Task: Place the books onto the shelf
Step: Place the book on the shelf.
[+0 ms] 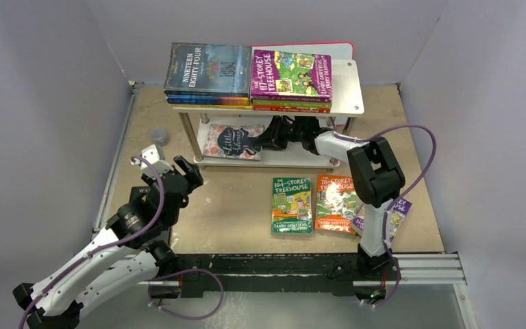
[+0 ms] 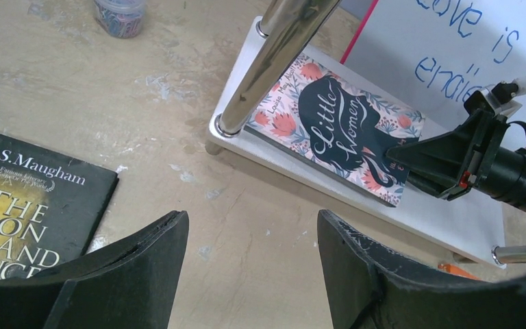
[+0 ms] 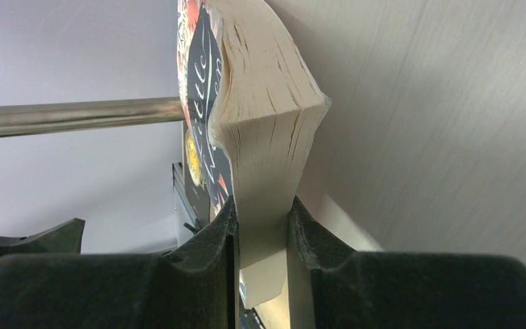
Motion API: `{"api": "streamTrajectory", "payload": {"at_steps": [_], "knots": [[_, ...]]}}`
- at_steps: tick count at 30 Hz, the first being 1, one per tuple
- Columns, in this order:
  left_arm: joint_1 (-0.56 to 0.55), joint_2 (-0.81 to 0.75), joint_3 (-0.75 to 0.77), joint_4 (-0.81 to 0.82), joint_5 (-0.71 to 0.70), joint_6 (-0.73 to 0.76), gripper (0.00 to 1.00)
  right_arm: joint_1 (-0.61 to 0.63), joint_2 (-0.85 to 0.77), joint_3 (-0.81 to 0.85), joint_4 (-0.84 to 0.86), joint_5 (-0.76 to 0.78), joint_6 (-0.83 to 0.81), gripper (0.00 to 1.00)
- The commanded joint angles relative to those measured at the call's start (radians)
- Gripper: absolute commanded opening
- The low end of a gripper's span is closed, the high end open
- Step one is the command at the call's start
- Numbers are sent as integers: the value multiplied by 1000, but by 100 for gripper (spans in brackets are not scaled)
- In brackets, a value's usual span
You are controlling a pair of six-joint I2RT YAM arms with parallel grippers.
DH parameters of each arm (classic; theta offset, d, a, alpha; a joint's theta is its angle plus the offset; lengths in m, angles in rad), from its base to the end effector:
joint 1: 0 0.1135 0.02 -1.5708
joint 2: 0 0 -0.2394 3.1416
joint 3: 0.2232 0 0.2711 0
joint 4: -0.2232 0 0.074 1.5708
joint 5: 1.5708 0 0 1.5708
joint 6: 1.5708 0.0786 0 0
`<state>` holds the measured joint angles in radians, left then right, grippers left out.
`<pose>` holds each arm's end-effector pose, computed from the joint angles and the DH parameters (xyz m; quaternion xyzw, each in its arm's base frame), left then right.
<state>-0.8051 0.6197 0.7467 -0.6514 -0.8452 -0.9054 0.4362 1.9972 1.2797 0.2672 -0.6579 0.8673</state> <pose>0.1734 -0.0955 0.2824 -0.2443 0.7788 -0.1109 0.5671 0.4150 0.2465 0.1436 0.0038 0.8199 0.5226 0.2338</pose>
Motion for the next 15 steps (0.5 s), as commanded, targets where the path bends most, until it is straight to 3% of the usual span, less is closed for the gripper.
{"api": "streamTrajectory", "payload": {"at_steps": [1,5,9,15], "knots": [[3,3,-5,35,-25,-7,68,-2,17,54,-31,108,-65,18],[2,1,-10,32,-33,-6,68,1,23,53,-29,105,-59,18],[4,-3,-10,30,-36,-5,68,2,10,53,-64,102,-72,0],[3,-13,-13,22,-37,-3,68,-2,-10,67,-176,66,-156,0]]}}
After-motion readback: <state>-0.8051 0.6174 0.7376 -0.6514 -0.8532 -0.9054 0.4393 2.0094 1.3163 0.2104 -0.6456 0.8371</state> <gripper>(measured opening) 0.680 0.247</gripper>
